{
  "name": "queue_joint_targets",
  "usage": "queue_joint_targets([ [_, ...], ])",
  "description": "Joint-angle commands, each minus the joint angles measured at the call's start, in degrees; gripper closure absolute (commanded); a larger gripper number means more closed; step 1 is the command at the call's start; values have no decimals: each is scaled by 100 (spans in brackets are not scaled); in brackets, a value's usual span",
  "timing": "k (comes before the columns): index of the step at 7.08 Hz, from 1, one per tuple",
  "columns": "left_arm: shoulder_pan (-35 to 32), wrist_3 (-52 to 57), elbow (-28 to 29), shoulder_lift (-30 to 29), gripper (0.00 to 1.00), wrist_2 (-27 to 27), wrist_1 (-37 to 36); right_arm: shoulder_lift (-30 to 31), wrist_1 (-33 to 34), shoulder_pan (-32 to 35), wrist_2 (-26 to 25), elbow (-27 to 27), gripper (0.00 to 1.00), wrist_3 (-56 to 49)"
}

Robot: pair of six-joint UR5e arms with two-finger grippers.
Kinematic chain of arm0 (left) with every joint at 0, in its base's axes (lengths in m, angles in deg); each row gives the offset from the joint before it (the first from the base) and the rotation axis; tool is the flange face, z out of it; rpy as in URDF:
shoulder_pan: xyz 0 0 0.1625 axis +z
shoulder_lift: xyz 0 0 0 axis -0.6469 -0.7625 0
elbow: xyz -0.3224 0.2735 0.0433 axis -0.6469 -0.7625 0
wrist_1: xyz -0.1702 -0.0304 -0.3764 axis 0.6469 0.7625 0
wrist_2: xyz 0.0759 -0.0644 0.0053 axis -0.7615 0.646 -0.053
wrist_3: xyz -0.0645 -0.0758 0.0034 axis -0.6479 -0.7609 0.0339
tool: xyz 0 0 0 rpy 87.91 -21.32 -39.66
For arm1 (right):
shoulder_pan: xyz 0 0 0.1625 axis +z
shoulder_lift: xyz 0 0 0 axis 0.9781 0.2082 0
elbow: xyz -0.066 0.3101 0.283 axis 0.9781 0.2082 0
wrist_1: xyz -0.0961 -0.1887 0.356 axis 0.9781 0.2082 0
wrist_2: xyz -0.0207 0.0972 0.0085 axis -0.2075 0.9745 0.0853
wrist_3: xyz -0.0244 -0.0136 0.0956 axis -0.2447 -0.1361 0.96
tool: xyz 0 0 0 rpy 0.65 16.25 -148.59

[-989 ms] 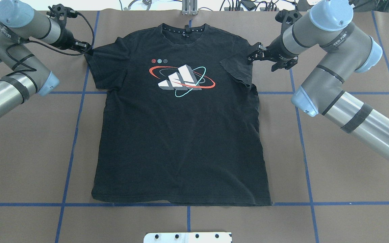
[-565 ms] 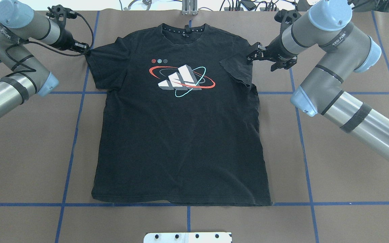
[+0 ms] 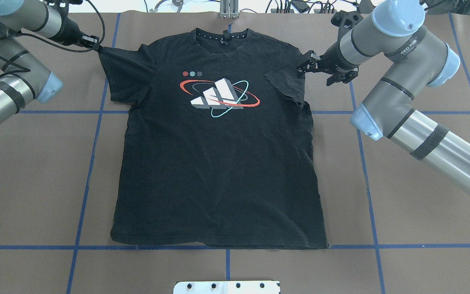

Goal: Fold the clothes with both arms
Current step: 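Bring the left gripper toward the other shoulder while the right gripper holds, then lower the left gripper onto the shoulder near the collar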

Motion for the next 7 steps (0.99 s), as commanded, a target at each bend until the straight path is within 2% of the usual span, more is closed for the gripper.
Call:
queue_joint_targets([
  [1,-45,-600,-1370,293,100,262,-665,8,1,-6,1,9,0,0],
  [2,-1,-1259,-1568,217,100,244,-702,16,1,3,1,18,0,0],
  [3,374,-1796,-1605,16,100,53,-729,16,1,3,1,44,0,0],
  [4,856,-2062,-1553,-239,100,-593,-877,16,1,-6,1,53,0,0],
  [5,1104,-2074,-1535,-389,100,-1043,-1113,16,1,-6,1,79,0,0],
  [7,1168,-2135,-1378,-531,100,-1188,-1274,-10,-8,-6,1,245,0,-35],
])
